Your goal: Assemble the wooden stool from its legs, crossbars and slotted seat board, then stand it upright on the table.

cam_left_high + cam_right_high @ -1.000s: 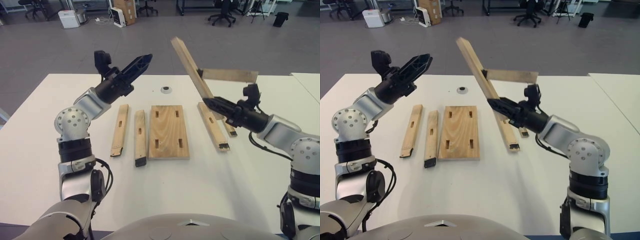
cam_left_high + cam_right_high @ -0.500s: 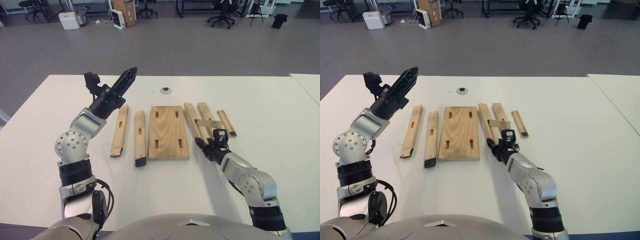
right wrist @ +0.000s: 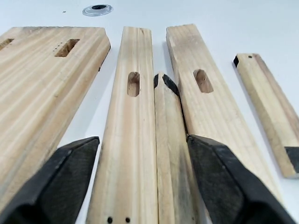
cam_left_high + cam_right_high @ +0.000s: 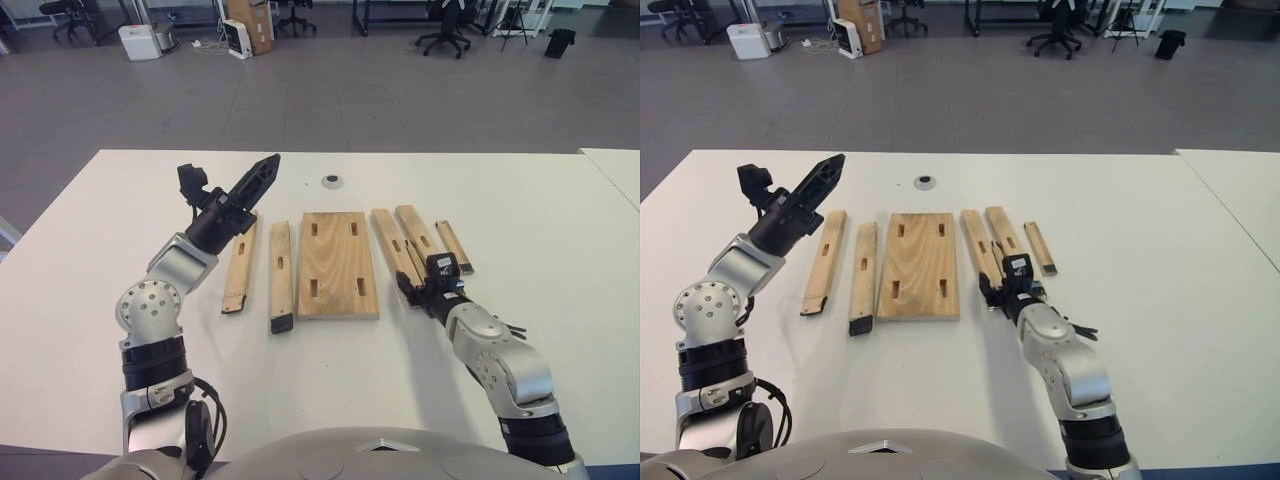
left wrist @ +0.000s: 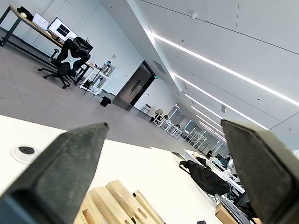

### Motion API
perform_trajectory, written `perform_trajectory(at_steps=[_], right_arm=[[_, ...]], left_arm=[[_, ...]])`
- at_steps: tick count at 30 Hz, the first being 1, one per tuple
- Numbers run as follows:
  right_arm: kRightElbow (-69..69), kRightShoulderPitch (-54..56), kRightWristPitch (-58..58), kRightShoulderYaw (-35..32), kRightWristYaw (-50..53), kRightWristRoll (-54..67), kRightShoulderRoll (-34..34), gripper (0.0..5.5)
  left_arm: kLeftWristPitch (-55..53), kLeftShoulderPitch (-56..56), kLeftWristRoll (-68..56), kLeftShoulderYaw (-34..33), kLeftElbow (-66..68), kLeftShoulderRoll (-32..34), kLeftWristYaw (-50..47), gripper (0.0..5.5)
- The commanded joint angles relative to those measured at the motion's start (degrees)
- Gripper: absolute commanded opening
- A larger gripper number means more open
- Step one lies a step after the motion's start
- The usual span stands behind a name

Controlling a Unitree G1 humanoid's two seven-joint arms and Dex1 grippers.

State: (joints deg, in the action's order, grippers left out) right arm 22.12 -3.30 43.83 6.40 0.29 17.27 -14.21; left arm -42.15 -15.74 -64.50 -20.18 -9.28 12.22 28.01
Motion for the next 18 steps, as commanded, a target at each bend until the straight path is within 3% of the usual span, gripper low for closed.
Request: perform_trajectory(at_steps=[1, 11, 18], right_arm=[[1.4, 2.2, -0.8, -1.2, -1.9, -0.9, -0.3, 3.49], [-2.8, 2.2, 12.2, -18.2, -5.9, 16.9, 6.2, 3.49], [-6.4, 4.0, 13.9, -22.0, -5.8, 17.7, 4.4, 3.49]], left_arm=[[1.2, 2.3, 0.7, 0.7, -2.2, -1.1, -1.9, 4.44], [4.3, 5.3, 0.7, 2.2, -4.4, -3.1, -3.4, 4.44], [4.7, 5.7, 0.6, 2.9, -4.6, -3.3, -4.1, 4.44]])
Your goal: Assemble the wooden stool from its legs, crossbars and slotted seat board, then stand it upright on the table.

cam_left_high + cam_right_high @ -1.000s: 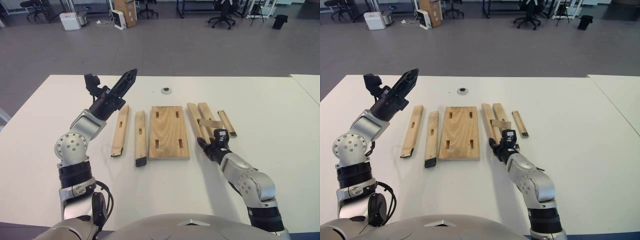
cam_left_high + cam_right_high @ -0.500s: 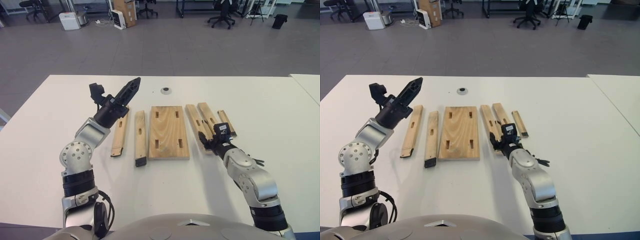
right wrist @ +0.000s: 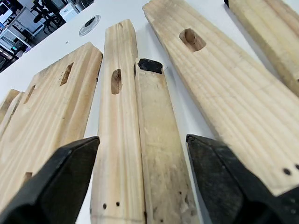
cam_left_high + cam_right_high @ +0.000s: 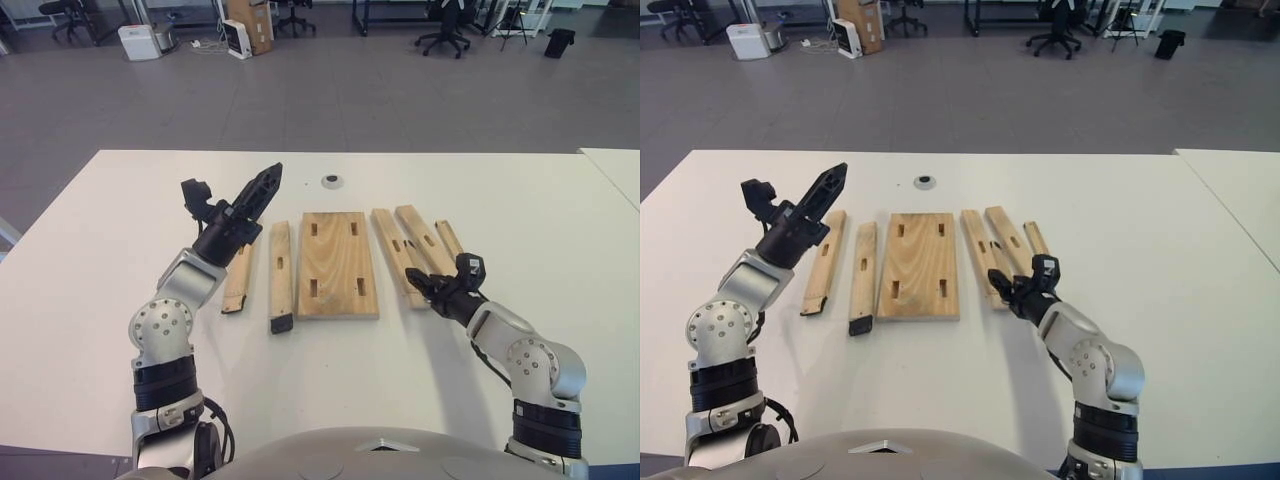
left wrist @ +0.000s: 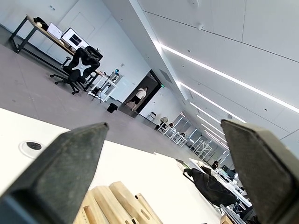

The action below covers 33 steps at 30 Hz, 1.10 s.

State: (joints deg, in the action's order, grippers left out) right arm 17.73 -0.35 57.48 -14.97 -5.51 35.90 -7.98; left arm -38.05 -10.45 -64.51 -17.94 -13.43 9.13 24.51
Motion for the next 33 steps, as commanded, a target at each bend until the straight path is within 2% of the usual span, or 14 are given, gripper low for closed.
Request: perform_trajectory(at_steps=[1, 5, 11, 21, 26, 29, 33], right_arm=[[-2.5, 1.2, 0.0, -0.5, -0.2, -1.5, -2.6, 3.49], [-3.6, 0.8, 0.0, 1.9, -1.0, -4.5, -5.6, 3.49], [-3.9, -2.2, -4.4, 8.8, -3.5, -11.7, -10.5, 3.49], [1.6, -5.1, -7.1, 15.2, -6.3, -15.1, -11.3, 3.49], [3.3, -5.9, -7.4, 15.4, -6.4, -16.0, -11.1, 3.49], [2.7, -6.7, -8.9, 18.9, -6.9, -19.9, -14.0, 3.49], [1.1, -8.9, -10.4, 21.0, -7.7, -23.3, -16.3, 2.72]], left_arm=[[0.7, 0.5, 0.6, 0.8, -0.5, -0.3, -0.6, 4.44], [1.4, 0.6, -0.4, 0.6, -0.9, -1.1, -1.7, 4.44], [2.2, 1.5, -0.2, 0.9, -1.4, -2.0, -2.5, 4.44], [1.8, 1.6, -0.3, 1.4, -1.4, -1.5, -3.1, 4.44], [1.7, 1.8, -0.4, 1.7, -1.6, -1.5, -3.4, 4.44], [1.7, 1.8, -0.4, 1.9, -1.5, -1.5, -3.3, 4.44], [1.7, 1.5, -0.2, 2.1, -1.2, -1.1, -3.2, 4.44]])
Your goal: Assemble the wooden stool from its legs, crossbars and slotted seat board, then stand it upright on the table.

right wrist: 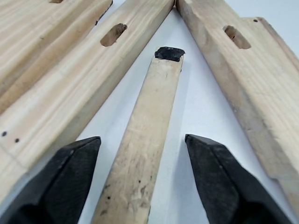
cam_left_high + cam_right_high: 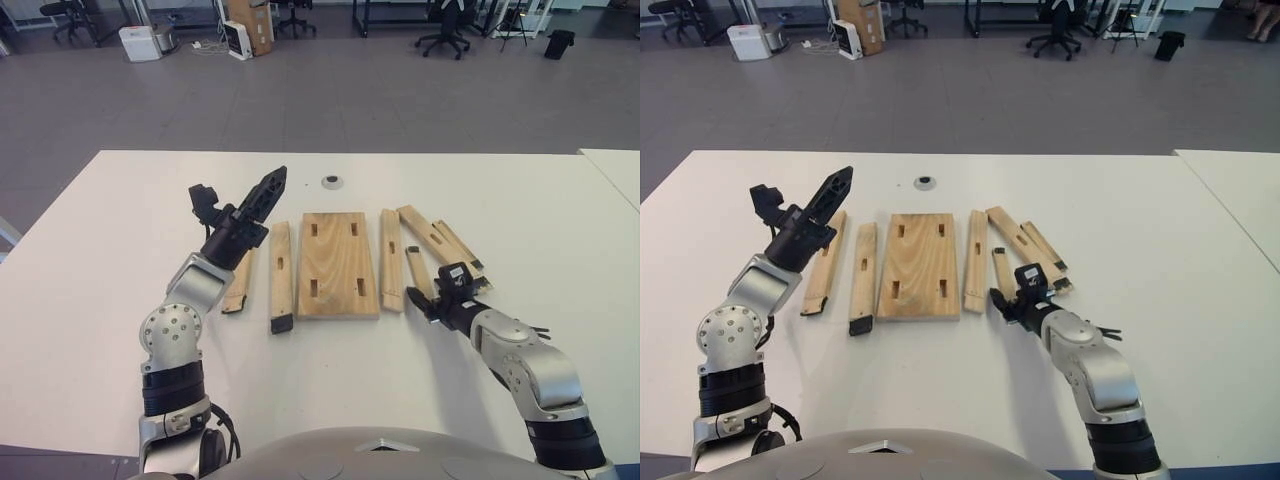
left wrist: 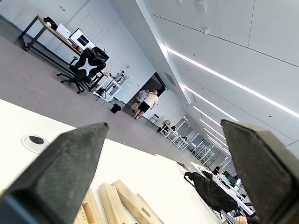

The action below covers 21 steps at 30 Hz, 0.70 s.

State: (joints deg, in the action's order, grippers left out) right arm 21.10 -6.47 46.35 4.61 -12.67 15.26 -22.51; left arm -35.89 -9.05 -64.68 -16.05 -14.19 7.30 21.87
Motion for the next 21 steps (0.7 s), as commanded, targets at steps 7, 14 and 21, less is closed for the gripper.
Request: perform_trajectory(at_steps=[7, 14, 21], right_arm=[[-5.1, -4.1, -1.5, -0.3, -1.3, -2.4, -0.3, 1.51], [-4.5, 7.6, -9.8, -8.9, -1.8, -0.9, -0.7, 1.31], [-1.1, 20.7, -22.5, -4.2, -12.2, -6.2, -8.1, 1.31]], left_arm=[[0.6, -0.5, 4.4, 1.2, 0.4, 2.4, -0.5, 4.44], [4.6, -6.1, 21.3, 9.2, 4.3, 10.7, 5.1, 4.44], [6.1, -19.9, 26.8, 14.0, 6.8, 12.1, 8.7, 4.44]])
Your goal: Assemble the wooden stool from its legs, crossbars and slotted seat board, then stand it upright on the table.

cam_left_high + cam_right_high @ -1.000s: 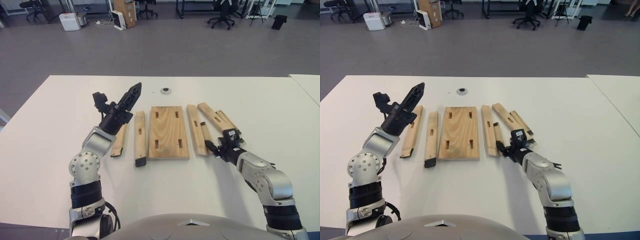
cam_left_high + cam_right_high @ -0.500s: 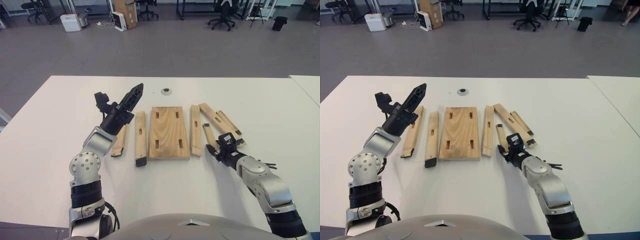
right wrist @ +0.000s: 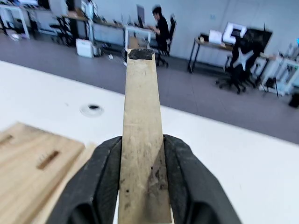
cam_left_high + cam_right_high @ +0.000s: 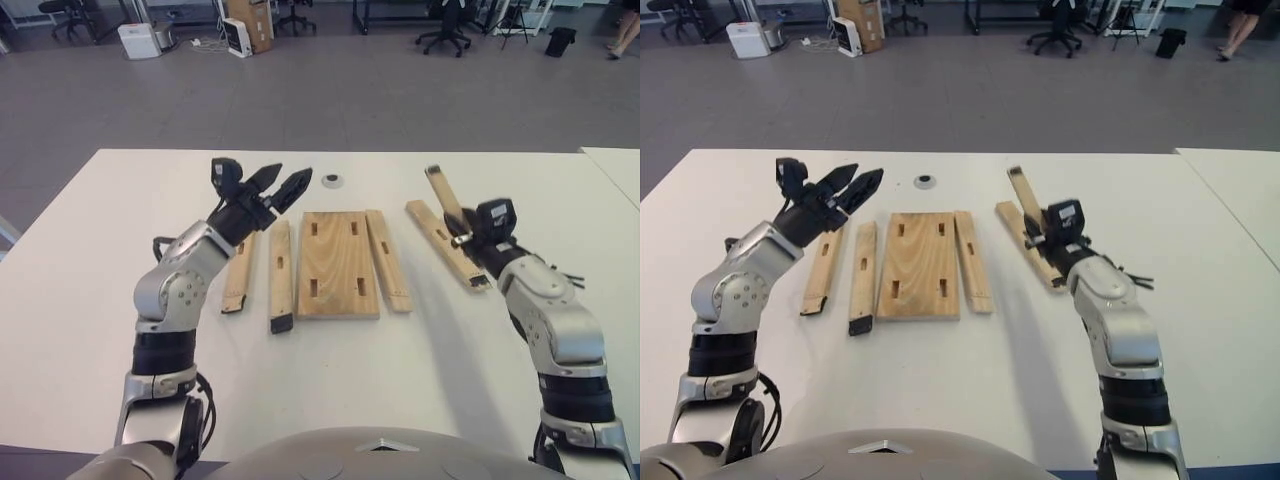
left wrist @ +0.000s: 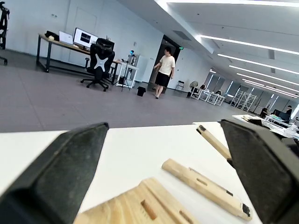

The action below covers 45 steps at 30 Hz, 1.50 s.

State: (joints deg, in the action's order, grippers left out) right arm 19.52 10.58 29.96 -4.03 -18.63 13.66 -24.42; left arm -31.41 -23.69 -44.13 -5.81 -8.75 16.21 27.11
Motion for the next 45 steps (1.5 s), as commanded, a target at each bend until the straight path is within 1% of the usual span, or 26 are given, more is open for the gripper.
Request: perform_trajectory(at_steps=[1, 2, 3, 5, 7, 9, 12, 18, 22, 29, 32, 38, 39, 42, 45], right_arm=[[-0.4, 5.3, -8.8, 5.8, -8.6, -6.7, -8.6, 1.31], [-1.8, 7.3, -12.3, 7.3, -11.2, -9.2, -11.3, 1.31], [-3.6, 9.5, -16.4, 8.9, -13.4, -12.1, -13.8, 1.31], [-7.8, 12.9, -24.5, 11.6, -16.1, -17.8, -17.6, 1.31], [-11.2, 14.5, -31.0, 12.4, -16.2, -21.4, -19.0, 1.31], [-14.2, 16.2, -38.3, 13.5, -16.5, -24.7, -20.2, 1.31], [-19.2, 20.3, -50.8, 16.8, -20.7, -28.3, -23.0, 1.31], [-27.7, 32.6, -69.5, 21.1, -28.7, -27.0, -23.2, 1.31], [-31.3, 39.0, -76.1, 22.3, -31.2, -25.3, -21.2, 1.31], [-32.6, 37.6, -78.8, 22.0, -30.6, -26.0, -20.7, 1.31], [-33.7, 36.8, -79.5, 22.1, -30.2, -27.2, -20.9, 1.31], [-34.5, 37.0, -80.4, 21.4, -29.4, -27.6, -20.6, 1.31], [-34.8, 37.1, -80.9, 21.3, -29.0, -27.5, -20.5, 1.31], [-35.0, 37.4, -83.4, 20.7, -27.3, -27.3, -20.1, 1.31], [-35.1, 37.6, -84.8, 20.5, -26.4, -26.9, -19.8, 1.31]], left_arm=[[4.1, -6.9, 10.5, 6.3, 2.0, 5.8, 6.0, 4.44], [8.3, -8.7, 16.5, 10.1, 3.0, 9.2, 9.8, 4.44], [11.7, -10.5, 20.1, 12.2, 4.3, 11.1, 13.2, 4.44], [14.1, -13.8, 20.9, 13.0, 6.1, 11.9, 18.4, 4.44], [13.8, -15.9, 19.7, 12.5, 7.6, 11.5, 21.4, 4.44], [14.7, -16.9, 21.6, 13.7, 9.1, 12.7, 24.4, 4.44], [16.5, -17.8, 24.7, 15.7, 10.4, 14.8, 29.0, 4.44], [15.8, -21.0, 27.7, 19.0, 16.2, 15.6, 36.4, 4.44], [12.5, -22.4, 28.2, 21.3, 19.2, 15.8, 41.4, 4.44], [4.0, -23.5, 21.1, 16.2, 18.8, 13.6, 42.0, 3.26], [1.2, -23.6, 19.5, 15.3, 17.6, 13.5, 42.7, 2.79], [0.3, -22.7, 19.8, 15.7, 17.0, 13.8, 43.2, 1.75], [0.4, -22.5, 19.9, 15.7, 17.2, 13.9, 43.1, 1.51], [0.9, -22.0, 20.6, 15.9, 17.7, 14.1, 43.2, 1.0], [1.4, -21.5, 21.3, 16.0, 18.5, 14.3, 43.2, 0.63]])
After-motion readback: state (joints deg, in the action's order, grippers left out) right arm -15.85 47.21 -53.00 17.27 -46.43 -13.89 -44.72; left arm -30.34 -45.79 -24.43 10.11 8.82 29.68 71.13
